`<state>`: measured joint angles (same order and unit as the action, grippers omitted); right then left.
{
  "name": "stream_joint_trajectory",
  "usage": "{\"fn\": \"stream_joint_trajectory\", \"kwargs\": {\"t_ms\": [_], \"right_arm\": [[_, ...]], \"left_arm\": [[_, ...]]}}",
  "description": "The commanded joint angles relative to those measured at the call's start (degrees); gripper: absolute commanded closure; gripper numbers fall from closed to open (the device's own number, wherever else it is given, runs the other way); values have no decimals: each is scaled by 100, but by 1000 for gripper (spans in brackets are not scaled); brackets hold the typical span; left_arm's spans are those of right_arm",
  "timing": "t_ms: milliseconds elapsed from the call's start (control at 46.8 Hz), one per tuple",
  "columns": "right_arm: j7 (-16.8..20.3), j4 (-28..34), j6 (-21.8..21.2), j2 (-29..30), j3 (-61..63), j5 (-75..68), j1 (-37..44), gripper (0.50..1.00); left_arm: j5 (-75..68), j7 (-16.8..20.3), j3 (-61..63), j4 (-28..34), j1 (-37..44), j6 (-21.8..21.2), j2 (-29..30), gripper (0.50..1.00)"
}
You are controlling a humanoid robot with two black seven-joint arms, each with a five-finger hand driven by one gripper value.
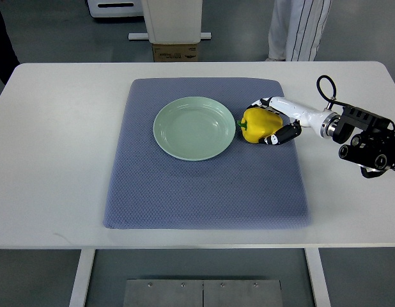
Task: Place yellow pepper on plate with right hand
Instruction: 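Lift the pepper and carry it onto the green plate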
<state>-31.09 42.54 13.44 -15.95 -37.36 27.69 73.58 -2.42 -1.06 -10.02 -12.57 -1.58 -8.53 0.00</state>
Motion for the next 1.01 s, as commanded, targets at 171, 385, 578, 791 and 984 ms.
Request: {"fn": "stream_joint_trajectory", "kwargs": {"t_ms": [171, 385, 578, 791, 984], "right_arm": [[7, 27, 0, -5, 9, -89, 341, 1000], [15, 115, -26, 223, 9, -97, 596, 1000], [103, 106, -26, 716, 9, -290, 640, 1000], [191, 97, -17, 1199, 18, -475, 614, 1000], [288, 97, -17, 1419, 18, -616, 570, 1000]], "left_arm": [[-4, 0, 0, 0, 0, 0, 0, 500], [4, 0, 0, 0, 0, 0, 0, 500], [4, 0, 0, 0, 0, 0, 0, 500], [4, 0, 0, 0, 0, 0, 0, 500], [4, 0, 0, 0, 0, 0, 0, 500]]}}
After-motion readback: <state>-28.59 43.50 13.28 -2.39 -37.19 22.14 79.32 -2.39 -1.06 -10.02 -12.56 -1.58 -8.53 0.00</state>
